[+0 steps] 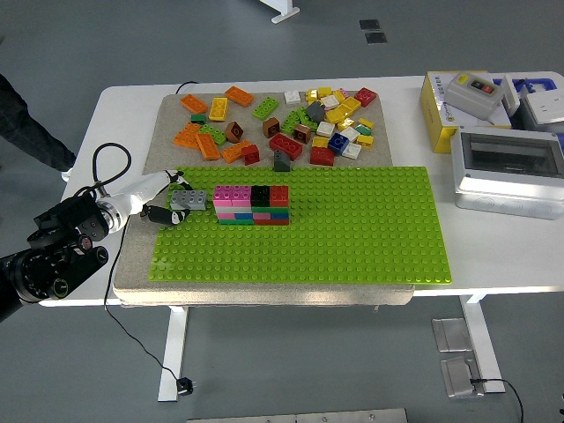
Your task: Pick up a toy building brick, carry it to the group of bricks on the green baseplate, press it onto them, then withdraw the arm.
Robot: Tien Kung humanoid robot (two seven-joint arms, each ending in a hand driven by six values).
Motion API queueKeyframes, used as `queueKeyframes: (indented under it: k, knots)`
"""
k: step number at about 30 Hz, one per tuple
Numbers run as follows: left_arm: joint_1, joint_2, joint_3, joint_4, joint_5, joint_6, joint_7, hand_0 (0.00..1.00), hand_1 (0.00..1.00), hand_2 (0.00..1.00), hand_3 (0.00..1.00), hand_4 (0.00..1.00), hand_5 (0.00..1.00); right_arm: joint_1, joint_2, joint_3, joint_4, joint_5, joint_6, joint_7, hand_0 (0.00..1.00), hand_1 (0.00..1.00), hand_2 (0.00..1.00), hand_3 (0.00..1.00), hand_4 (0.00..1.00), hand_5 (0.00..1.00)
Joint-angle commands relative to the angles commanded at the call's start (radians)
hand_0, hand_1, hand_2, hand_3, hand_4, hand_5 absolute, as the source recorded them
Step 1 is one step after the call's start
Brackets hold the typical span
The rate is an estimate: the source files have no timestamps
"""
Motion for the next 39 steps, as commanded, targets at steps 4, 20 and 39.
queueKeyframes:
  k: [4,20,39]
  knots:
    - [0.001,-0.001,0.002,0.003,-0.002,0.0,0.0,0.951,0.954,0.982,0.72,0.624,0.223,0.0,0.0,-0.004,0.0,0.002,0.0,0.001,0.735,0.788,0.789,0.68,0.38,0.762]
    - [-0.01,0.031,-0.029,-0.03,0.031,-0.008,0.004,0.948,0.954,0.98,0.718,0.621,0.223,-0.003,-0.001,-0.007,0.0,0.017,0.001,0.007,0.735,0.789,0.788,0.676,0.38,0.761]
    - [0.001,0.079,-0.07,-0.047,0.046,-0.005,-0.017,0.938,0.95,0.971,0.661,0.599,0.212,-0.009,0.002,0.017,0.0,0.005,0.001,0.006,0.735,0.788,0.788,0.676,0.38,0.76]
